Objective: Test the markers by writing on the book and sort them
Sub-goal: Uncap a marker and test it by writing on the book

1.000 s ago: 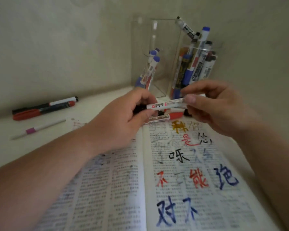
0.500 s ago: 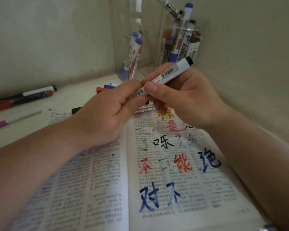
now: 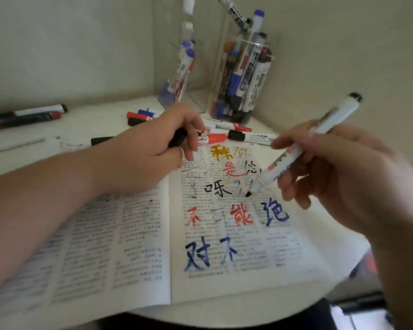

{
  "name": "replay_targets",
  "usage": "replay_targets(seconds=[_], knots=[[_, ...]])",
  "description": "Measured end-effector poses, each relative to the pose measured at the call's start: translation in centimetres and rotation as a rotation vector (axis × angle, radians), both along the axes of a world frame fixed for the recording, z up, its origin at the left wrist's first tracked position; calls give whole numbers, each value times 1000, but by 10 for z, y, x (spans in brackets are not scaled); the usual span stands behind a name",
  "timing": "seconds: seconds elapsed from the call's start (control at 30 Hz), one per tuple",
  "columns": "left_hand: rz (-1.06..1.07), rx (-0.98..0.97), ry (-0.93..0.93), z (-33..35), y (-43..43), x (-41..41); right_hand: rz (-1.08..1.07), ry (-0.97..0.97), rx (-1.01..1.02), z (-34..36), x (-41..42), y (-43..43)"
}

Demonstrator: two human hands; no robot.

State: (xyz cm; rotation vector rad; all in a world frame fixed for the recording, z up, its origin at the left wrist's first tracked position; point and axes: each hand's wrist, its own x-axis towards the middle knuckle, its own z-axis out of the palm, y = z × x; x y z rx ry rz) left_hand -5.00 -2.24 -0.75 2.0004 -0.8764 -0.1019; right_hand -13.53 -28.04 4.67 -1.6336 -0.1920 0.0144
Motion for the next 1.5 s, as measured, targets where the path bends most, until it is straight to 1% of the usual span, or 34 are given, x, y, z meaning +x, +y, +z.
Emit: replay_targets(seconds=[0.07,0.13,0.23,0.33,0.43,0.5,0.6,0.7,0.77,0.93,1.07,1.2,1.4,1.5], knots=[[-3,-5,-2,-2,-2,-2,55,72,-18,-20,-17,1],[-4,-18,5,-2,-3,-4,79,75,-68,-35,-26,4],[6,-94,52,1,-6,-8,-26,43,-163,-52,-28,4],[16,-110,81,5,-6,-10,-66,55,-100,-56,-27,5],[32,-52,76,7,-5,-11,-25,64,-118,-52,-30,7],[51,3,-1,7,-6,-12,15,74,-148,-48,-33,7],[89,123,-167,6,-5,-9,14,54,-269,-47,-36,3],[39,204,-293,4,-4,-4,-28,41,-306,-49,-37,0],[4,238,-331,3,-4,-3,-38,1,-344,-49,-38,0],[-23,243,-302,2,-4,-4,-4,-7,-307,-52,-41,1],[5,248,-286,0,-5,-5,-17,-28,-424,-56,-43,5],[29,231,-196,-1,-3,-6,-125,-78,-497,-58,-39,2],[30,258,-159,-1,-4,-4,-48,-64,-339,-55,-41,0],[45,265,-155,0,-5,-5,-47,-66,-363,-56,-43,1]])
